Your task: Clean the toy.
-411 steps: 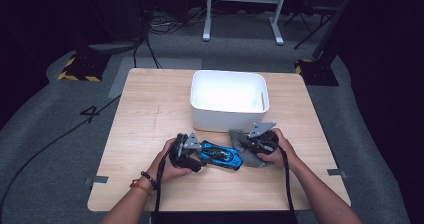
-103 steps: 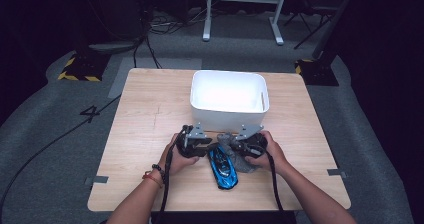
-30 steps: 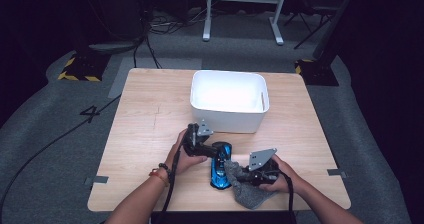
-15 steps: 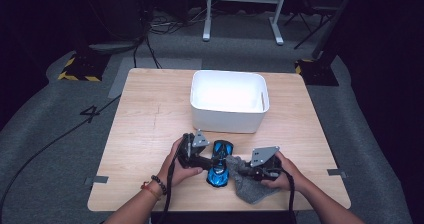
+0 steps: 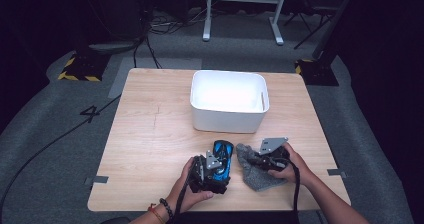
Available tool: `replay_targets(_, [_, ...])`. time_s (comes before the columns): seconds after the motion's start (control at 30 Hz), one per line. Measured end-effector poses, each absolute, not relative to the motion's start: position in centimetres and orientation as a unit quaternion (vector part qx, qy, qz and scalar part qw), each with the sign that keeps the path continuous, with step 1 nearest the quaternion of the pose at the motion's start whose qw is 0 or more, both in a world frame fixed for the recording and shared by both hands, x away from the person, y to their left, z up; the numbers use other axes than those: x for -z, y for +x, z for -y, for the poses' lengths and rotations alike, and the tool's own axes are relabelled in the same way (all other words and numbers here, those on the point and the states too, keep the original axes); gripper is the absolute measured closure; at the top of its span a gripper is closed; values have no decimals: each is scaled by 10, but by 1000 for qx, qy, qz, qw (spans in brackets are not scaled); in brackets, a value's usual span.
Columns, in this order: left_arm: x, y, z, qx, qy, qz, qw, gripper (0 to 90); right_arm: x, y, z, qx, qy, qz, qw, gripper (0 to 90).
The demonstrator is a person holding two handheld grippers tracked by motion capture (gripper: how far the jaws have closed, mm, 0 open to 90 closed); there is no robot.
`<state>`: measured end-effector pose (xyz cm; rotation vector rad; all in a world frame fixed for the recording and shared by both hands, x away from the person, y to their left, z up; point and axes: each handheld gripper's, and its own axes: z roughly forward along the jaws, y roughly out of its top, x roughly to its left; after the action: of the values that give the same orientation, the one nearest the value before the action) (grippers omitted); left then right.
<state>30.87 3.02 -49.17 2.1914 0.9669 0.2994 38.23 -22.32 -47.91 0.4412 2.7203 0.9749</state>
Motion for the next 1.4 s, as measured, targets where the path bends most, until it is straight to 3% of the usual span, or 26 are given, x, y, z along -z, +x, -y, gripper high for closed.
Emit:
replay_targets(0.1, [498, 307, -24, -106, 842, -410, 335, 87, 479, 383, 224, -333, 152, -924, 107, 750])
replay_targets(0.2, [501, 303, -19, -133, 847, -402, 321, 93, 479, 382, 222, -330, 147, -926, 113, 749])
replay_targets(0.3, [499, 307, -22, -126, 854, -391, 321, 92, 479, 382, 222, -327, 144, -927, 114, 747])
replay_targets(0.77, [493, 348, -91, -52, 900, -276, 333, 233, 474, 394, 228, -348, 192, -908, 133, 748])
replay_targets(1.13, [493, 369, -109, -31, 921, -198, 333, 237, 469, 423, 191, -341, 218, -902, 147, 746])
replay_targets(1.4, [494, 380, -111, -34, 924, -175, 337, 247, 479, 433, 175, -325, 200, -919, 96, 759])
